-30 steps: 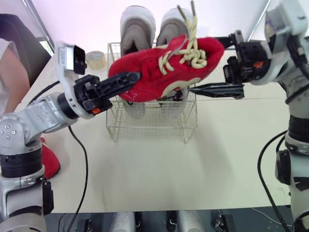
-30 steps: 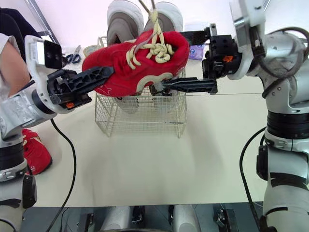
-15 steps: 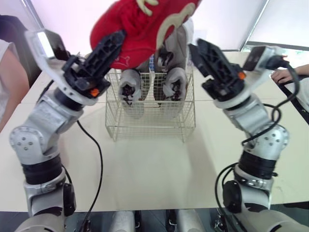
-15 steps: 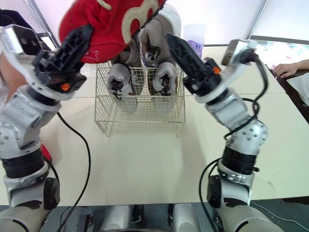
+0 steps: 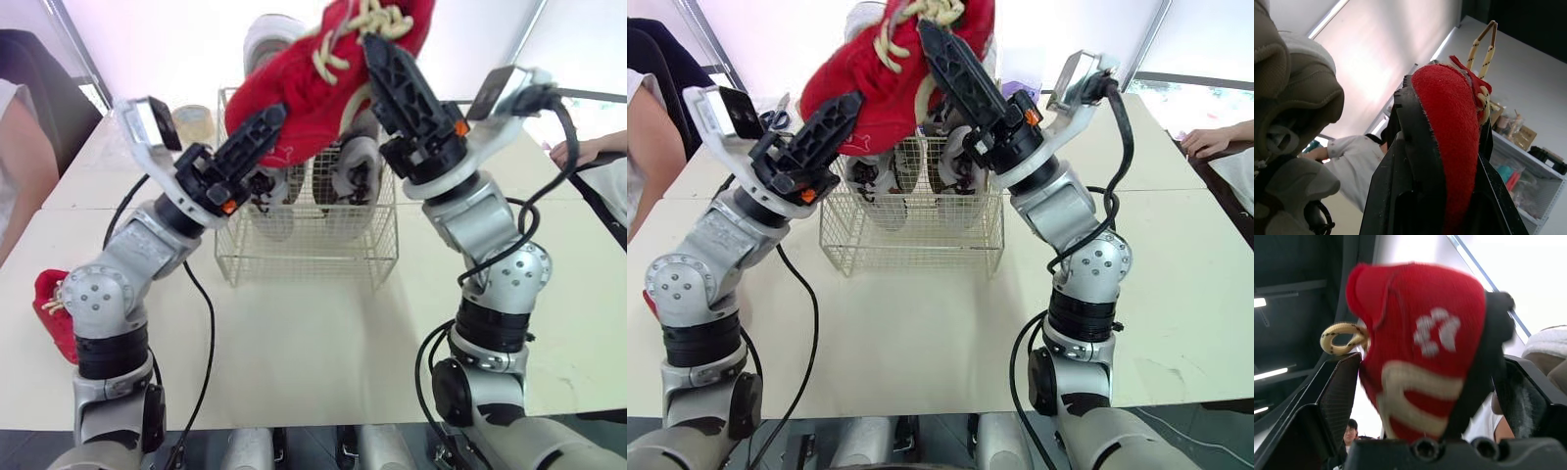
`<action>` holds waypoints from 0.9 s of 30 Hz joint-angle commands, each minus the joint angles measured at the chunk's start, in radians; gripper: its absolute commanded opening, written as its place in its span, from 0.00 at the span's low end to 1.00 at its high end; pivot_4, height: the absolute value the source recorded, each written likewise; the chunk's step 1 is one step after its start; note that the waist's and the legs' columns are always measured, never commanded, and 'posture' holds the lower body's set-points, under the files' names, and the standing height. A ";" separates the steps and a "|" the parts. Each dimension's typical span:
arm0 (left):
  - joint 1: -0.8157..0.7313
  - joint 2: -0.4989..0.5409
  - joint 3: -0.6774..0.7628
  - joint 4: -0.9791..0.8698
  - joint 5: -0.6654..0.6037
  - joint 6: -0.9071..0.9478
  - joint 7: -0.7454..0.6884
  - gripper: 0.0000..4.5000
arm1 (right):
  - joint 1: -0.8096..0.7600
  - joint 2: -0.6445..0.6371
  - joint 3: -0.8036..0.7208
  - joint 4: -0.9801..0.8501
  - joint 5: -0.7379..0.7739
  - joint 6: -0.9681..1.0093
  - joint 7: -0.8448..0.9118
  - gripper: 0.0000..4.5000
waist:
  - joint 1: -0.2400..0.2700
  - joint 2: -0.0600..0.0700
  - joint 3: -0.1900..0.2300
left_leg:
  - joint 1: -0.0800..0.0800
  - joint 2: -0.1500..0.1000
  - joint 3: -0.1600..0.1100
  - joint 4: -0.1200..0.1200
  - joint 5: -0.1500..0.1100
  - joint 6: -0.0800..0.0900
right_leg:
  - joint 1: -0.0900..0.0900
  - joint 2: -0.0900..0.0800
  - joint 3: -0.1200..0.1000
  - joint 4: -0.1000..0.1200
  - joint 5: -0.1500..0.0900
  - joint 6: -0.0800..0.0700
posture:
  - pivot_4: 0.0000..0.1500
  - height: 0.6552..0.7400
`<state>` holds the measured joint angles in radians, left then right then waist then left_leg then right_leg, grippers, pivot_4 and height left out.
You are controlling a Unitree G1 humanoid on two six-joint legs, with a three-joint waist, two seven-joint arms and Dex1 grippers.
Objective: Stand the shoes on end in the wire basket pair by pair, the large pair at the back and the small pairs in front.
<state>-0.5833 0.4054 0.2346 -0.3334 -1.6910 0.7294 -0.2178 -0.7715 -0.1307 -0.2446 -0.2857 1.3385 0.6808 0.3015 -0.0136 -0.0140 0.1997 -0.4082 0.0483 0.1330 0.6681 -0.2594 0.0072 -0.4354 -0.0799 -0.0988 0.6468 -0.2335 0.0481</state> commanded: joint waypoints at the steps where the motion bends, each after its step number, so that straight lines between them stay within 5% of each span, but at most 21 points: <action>1: -0.005 -0.003 0.006 -0.038 0.017 -0.019 -0.010 0.06 | -0.029 -0.012 0.012 -0.026 0.014 -0.012 0.021 0.57 | 0.001 0.000 0.000 | 0.000 0.000 0.000 0.000 0.000 0.000 | 0.000 0.000 0.000 0.000 0.000 0.000 | 1.00 0.95; 5: 0.001 -0.013 0.016 -0.029 0.009 -0.025 -0.003 0.06 | -0.035 -0.015 0.015 -0.028 0.030 -0.019 0.012 0.16 | 0.001 0.000 0.000 | 0.000 0.000 0.000 0.000 0.000 0.000 | 0.000 0.000 0.000 0.000 0.000 0.000 | 1.00 0.95; 8: 0.011 -0.005 0.014 -0.037 0.008 -0.013 0.002 0.35 | -0.044 -0.023 0.011 -0.036 0.047 -0.016 0.008 0.12 | -0.001 0.000 0.000 | 0.000 0.000 0.000 0.000 0.000 0.001 | 0.000 0.000 0.000 0.000 0.000 0.000 | 1.00 0.95; 12: 0.058 0.154 -0.002 -0.095 0.124 0.071 -0.015 0.79 | -0.090 -0.187 -0.017 0.004 0.025 0.038 0.141 0.12 | -0.001 0.000 0.000 | 0.000 0.000 0.000 -0.001 -0.001 0.002 | -0.001 0.000 0.000 0.000 0.000 0.000 | 1.00 0.95; 19: 0.193 0.613 0.143 -0.189 0.198 0.233 -0.234 0.79 | -0.161 -0.649 0.066 0.212 -0.176 0.139 0.687 0.12 | 0.002 0.000 0.001 | -0.002 0.000 0.001 -0.002 -0.004 0.006 | -0.003 -0.001 -0.001 -0.002 0.000 0.000 | 1.00 0.95; 23: 0.261 0.763 0.219 -0.225 0.213 0.288 -0.355 0.79 | -0.161 -0.707 0.162 0.271 -0.358 0.048 0.868 0.12 | -0.005 0.001 0.001 | -0.002 0.001 0.002 -0.004 -0.004 0.006 | -0.005 0.000 -0.001 -0.005 -0.001 -0.001 | 1.00 0.95; 27: 0.302 0.779 0.258 -0.223 0.183 0.296 -0.368 0.79 | -0.148 -0.679 0.198 0.325 -0.470 -0.033 0.941 0.12 | 0.000 0.001 0.001 | -0.003 0.001 0.002 -0.004 -0.003 0.004 | -0.006 -0.001 0.000 -0.004 -0.001 -0.001 | 1.00 0.95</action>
<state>-0.2817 1.1749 0.4478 -0.5530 -1.4879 1.0252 -0.5781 -0.9089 -0.8097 -0.0361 0.0374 0.9033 0.6985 1.2080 -0.0132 -0.0127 0.2008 -0.4113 0.0496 0.1353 0.6636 -0.2623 0.0110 -0.4418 -0.0811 -0.0983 0.6423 -0.2343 0.0471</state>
